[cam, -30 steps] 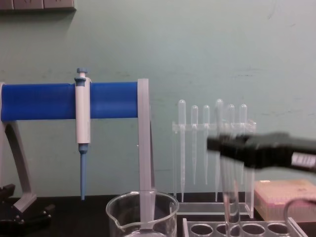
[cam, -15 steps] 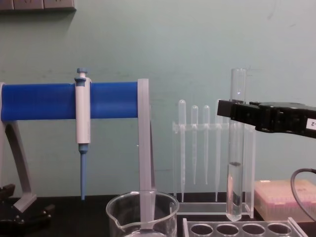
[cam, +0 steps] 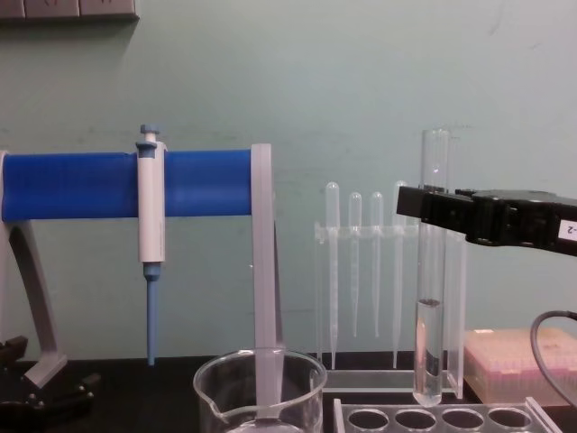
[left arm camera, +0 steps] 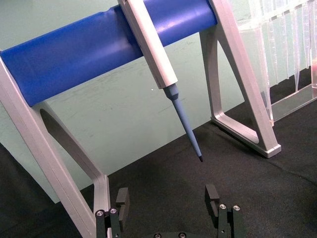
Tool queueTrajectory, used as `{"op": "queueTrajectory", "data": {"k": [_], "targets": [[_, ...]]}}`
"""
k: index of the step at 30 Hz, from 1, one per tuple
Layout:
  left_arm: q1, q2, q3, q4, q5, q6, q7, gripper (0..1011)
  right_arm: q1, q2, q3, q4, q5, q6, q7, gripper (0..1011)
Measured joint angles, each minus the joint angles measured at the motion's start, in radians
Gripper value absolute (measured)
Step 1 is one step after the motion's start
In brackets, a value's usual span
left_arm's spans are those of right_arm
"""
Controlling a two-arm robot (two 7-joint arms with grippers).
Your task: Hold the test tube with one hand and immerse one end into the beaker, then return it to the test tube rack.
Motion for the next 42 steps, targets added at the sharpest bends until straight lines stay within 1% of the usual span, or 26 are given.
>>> {"op": "queueTrajectory", "data": {"k": [42], "targets": [[0.000, 0.000, 0.000, 0.000, 0.000, 0.000, 0.000, 1000, 0.001, 0.000, 0.000, 0.002, -0.002, 0.000, 0.002, 224]]}}
